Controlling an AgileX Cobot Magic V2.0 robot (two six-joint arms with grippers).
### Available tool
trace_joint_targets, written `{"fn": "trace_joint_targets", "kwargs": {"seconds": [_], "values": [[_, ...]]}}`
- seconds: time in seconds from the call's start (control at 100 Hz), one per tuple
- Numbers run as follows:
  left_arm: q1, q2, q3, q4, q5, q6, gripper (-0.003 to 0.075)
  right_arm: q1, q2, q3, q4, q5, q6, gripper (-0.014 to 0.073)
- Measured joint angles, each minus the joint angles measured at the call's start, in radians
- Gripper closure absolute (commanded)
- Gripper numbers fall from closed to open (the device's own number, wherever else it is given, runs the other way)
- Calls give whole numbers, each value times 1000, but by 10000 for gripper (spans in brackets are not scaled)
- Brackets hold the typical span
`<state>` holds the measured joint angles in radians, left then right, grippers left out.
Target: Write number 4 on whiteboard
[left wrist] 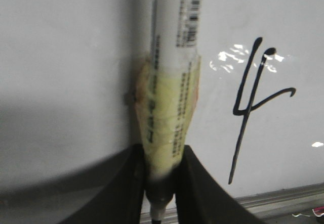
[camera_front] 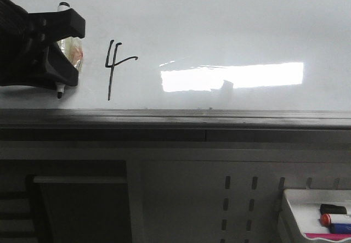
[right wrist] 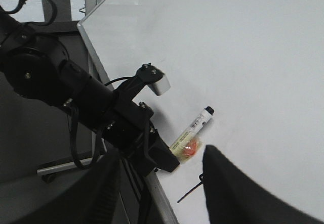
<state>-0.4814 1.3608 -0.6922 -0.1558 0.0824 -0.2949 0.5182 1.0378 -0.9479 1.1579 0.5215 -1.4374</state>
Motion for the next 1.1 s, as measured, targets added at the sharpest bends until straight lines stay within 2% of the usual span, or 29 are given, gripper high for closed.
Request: {"fn": "trace_joint_targets", "kwargs": {"seconds": [0.09,0.18,0.34,0.39,0.43,0.54,0.78,0.99,1.1], "values": [[0,-8,0,7,0,0,452,0,0,0,0,5,0,272],[0,-23,0,13,0,0,367,0,0,0,0,8,0,272],[0,-79,0,63,28,0,356,0,0,0,-2,23,0,284],[0,-104,0,67,52,0,356,0,0,0,-4,26,0,334],[0,-127,0,72,77,0,357,0,0,0,-9,26,0,411],[-2,-202,0,104,128,0,416,0,-8,2,-22,26,0,669],[-70,-465,64,186,100,0,743,0,-145,101,-24,1,2,645],[-186,-754,273,287,-82,0,741,0,-413,295,2,-104,2,645],[-221,-893,378,303,-127,0,741,-1,-586,398,23,-134,2,645]]}}
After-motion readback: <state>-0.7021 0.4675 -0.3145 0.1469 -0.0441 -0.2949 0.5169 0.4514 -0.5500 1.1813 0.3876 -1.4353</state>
